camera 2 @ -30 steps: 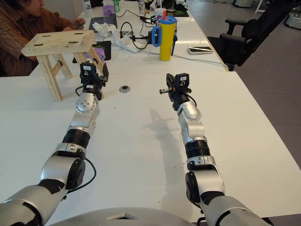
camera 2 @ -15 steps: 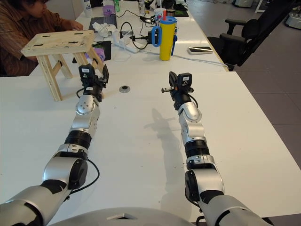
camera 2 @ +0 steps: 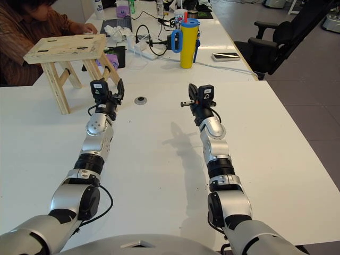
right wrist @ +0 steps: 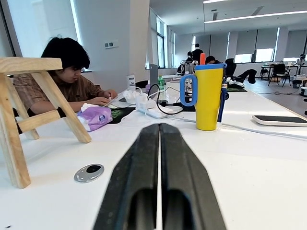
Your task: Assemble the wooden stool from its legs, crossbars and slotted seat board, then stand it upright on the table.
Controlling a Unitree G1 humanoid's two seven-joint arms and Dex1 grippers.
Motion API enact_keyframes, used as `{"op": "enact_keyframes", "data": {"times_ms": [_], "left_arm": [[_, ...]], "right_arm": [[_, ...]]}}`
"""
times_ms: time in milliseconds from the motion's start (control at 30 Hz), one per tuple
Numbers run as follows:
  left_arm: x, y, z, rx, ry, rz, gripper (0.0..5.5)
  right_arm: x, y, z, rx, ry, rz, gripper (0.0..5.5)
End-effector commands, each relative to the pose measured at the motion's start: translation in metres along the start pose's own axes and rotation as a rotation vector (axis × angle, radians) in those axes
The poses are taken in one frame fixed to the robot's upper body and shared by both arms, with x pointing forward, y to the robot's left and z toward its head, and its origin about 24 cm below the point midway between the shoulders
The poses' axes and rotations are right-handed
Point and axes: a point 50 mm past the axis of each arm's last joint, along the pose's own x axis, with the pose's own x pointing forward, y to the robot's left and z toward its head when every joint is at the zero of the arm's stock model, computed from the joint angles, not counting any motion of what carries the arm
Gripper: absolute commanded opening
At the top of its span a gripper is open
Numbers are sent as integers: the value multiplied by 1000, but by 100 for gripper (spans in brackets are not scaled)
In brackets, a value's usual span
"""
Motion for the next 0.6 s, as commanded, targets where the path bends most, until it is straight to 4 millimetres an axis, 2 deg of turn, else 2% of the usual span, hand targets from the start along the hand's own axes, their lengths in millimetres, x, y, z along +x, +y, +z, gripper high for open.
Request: {"op": "enact_keyframes", "data": {"times_ms": [33, 600], "left_arm": [[0, 3, 1, 1, -3, 4, 329], [-2, 1, -1, 6, -8, -24, 329]], "right_arm": [[7, 2, 10, -8, -33, 13, 0], [8, -1, 10, -23, -30, 8, 0]]}}
